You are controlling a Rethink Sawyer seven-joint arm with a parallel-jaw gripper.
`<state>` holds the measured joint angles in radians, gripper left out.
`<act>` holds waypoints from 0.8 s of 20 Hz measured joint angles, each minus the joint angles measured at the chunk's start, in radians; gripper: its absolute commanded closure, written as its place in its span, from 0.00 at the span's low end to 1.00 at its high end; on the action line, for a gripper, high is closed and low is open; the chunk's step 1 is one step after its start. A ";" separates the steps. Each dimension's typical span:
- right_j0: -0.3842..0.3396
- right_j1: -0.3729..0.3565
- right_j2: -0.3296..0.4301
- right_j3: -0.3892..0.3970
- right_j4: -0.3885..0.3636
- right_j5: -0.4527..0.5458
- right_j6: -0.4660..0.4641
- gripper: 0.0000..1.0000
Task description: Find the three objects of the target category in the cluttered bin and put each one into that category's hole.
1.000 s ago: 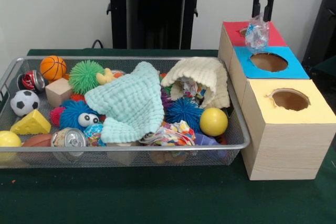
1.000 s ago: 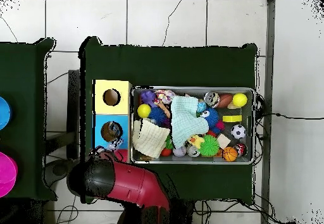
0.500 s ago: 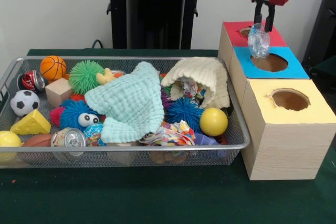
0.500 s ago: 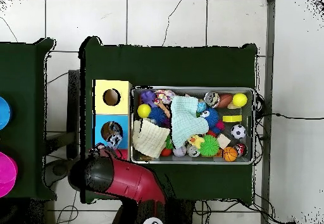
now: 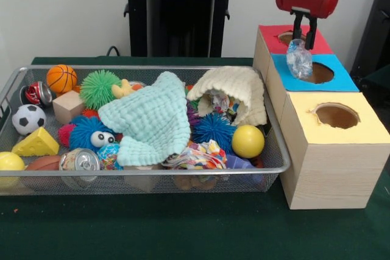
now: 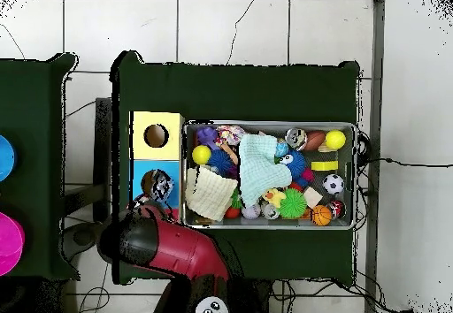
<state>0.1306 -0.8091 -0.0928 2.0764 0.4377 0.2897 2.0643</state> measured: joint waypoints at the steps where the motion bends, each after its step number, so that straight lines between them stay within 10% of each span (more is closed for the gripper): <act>1: -0.001 0.000 0.000 0.000 0.000 0.000 0.000 1.00; 8: -0.029 0.006 0.019 0.002 0.000 -0.004 0.000 1.00; 9: -0.038 0.008 0.028 0.002 0.000 -0.009 0.000 0.00; 16: -0.056 0.043 0.043 0.001 0.001 -0.053 0.000 0.00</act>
<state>0.0745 -0.7664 -0.0499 2.0773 0.4389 0.2369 2.0643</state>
